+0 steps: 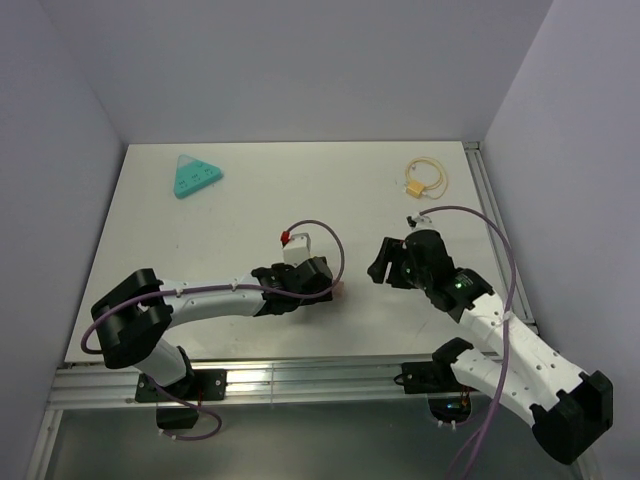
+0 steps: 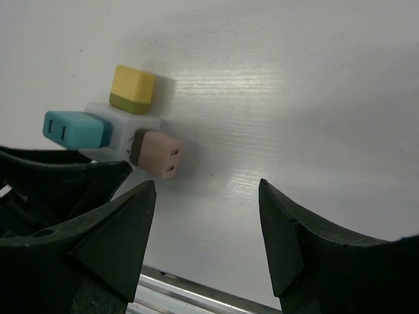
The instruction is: Insert the plug
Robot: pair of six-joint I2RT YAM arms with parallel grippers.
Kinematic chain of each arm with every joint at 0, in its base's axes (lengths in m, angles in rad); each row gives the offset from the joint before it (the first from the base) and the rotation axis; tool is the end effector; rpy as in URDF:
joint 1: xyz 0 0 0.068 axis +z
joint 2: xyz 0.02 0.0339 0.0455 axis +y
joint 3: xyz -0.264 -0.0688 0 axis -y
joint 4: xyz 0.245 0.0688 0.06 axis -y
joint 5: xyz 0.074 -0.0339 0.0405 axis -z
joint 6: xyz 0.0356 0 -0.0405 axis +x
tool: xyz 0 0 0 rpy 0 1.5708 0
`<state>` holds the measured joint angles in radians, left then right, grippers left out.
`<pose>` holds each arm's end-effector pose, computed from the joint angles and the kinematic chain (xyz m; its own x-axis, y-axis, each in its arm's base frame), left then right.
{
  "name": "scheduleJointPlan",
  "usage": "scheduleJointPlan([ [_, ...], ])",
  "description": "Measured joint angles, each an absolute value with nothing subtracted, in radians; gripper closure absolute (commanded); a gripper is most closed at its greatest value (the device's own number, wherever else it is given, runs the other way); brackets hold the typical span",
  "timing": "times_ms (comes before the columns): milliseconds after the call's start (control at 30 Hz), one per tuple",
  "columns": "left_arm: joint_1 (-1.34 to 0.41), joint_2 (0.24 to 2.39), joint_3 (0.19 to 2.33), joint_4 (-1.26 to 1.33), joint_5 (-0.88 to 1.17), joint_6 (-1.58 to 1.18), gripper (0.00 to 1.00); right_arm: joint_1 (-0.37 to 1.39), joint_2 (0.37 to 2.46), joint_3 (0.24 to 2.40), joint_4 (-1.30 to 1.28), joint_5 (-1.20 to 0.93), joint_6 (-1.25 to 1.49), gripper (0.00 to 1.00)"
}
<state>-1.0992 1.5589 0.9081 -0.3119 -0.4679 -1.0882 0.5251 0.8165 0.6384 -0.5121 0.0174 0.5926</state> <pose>0.1545 -0.2676 0.1900 -0.7736 -0.2232 -0.5930 -0.0156 0.9423 -0.3343 0.1522 0.0874 0.2518 -0.7304 0.2222 -0.6458 -0.0984 0.9015 0.4215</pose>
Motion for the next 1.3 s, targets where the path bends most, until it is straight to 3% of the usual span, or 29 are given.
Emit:
scheduleJointPlan([
  [133,-1.099,1.559,0.908,-0.301,-0.468,-1.056,0.00,0.490,0.896,0.694,-0.532,0.044,0.606,0.29],
  [367,-1.100,1.444,0.834,-0.246,-0.466,-1.006,0.01,0.362,1.116,0.887,-0.525,0.081,0.609,0.30],
  [700,-1.102,0.977,0.554,-0.116,-0.362,-0.928,0.01,0.172,1.462,1.148,-0.494,0.204,0.566,0.26],
  [900,-1.103,0.776,0.540,-0.112,-0.284,-0.885,0.01,0.136,1.709,1.358,-0.505,0.247,0.534,0.23],
  [1300,-1.103,0.723,0.548,-0.118,-0.146,-0.826,0.01,0.112,2.082,1.668,-0.565,0.305,0.556,0.26],
])
